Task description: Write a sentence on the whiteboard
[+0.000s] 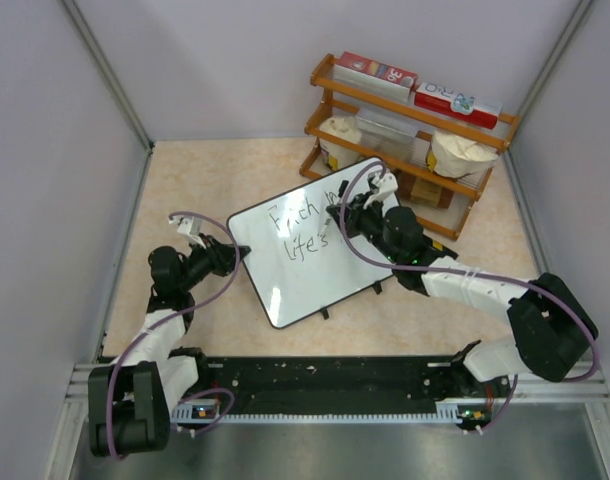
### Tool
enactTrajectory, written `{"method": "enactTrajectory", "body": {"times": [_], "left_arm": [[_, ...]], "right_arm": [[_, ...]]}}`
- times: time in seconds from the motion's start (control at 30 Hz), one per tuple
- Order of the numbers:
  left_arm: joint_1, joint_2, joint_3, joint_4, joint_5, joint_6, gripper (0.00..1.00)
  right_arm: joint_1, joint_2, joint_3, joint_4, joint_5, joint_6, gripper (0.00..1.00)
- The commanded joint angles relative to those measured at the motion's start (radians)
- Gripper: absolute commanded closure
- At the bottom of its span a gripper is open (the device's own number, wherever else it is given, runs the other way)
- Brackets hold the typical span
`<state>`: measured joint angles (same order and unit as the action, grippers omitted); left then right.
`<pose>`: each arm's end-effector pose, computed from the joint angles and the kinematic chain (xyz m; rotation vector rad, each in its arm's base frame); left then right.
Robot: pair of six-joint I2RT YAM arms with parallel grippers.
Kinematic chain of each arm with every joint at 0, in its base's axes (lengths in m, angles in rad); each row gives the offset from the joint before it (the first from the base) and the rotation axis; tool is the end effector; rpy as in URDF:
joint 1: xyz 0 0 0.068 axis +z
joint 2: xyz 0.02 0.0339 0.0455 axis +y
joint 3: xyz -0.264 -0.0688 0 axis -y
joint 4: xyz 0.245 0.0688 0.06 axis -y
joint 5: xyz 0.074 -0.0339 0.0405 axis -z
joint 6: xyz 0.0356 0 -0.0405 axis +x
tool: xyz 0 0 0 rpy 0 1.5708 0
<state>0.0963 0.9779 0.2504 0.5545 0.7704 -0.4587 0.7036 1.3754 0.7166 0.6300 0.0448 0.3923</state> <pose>0.1949 -0.0061 0.1972 0.0909 1.7834 -0.9301 0.2364 0.1985 0.2668 -0.2217 1.6457 0.8085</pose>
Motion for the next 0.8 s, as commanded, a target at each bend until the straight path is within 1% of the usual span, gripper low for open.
{"method": "enactTrajectory", "body": {"times": [0.0, 0.3, 0.77], "left_arm": [[-0.004, 0.013, 0.0, -0.013, -0.029, 0.081, 1.0], [-0.004, 0.018, 0.001, -0.01, -0.026, 0.08, 1.0], [-0.003, 0.019, 0.001, -0.007, -0.025, 0.08, 1.0]], "right_arm": [[-0.006, 0.017, 0.075, 0.036, 0.029, -0.026, 1.0], [-0.007, 0.056, 0.099, 0.039, 0.032, -0.03, 1.0], [-0.006, 0.09, 0.077, 0.056, 0.03, -0.024, 1.0]]}}
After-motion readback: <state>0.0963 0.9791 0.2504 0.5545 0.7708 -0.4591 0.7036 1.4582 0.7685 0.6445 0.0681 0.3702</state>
